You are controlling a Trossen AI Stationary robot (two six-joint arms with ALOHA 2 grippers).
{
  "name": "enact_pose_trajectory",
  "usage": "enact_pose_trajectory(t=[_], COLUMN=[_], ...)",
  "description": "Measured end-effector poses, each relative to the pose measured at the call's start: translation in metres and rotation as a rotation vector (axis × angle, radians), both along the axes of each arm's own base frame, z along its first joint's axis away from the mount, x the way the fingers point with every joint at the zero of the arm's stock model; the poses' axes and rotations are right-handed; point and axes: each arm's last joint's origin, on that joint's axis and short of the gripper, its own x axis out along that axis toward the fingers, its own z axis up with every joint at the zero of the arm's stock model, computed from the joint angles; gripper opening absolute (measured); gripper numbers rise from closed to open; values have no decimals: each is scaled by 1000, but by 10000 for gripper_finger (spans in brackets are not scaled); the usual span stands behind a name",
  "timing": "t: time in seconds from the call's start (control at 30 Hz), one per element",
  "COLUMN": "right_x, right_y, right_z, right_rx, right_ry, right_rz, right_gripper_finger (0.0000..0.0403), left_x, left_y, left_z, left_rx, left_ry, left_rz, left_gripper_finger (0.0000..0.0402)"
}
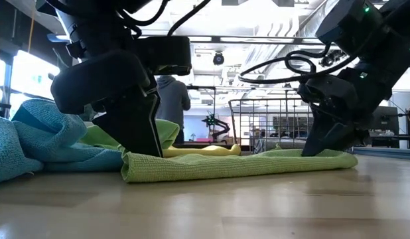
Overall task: Fold microfiber towels
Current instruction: Fold the light green microfiber towel
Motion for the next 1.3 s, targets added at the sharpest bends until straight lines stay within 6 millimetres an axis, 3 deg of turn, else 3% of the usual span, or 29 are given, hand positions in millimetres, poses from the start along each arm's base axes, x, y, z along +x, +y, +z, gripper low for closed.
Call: enact_pose_trajectory(t=[0.37, 0.83, 1.07, 1.3], right_x=[-1, -3, -6, -3], right_y=[0, 0, 0, 2], right_z=[-1, -2, 1, 32], right_rx=[13, 15, 30, -84], right_ry=[15, 39, 100, 422], right_rz=[3, -12, -29, 54], right_gripper_finger=[17, 2, 1, 0], left_x=[0, 0, 8, 11], left_y=[0, 0, -7, -17], left_z=[0, 2, 16, 27], left_rx=[1, 41, 42, 43], left_ry=[1, 3, -7, -21], left_rz=[0, -34, -101, -151], left_gripper_finger=[115, 115, 115, 115])
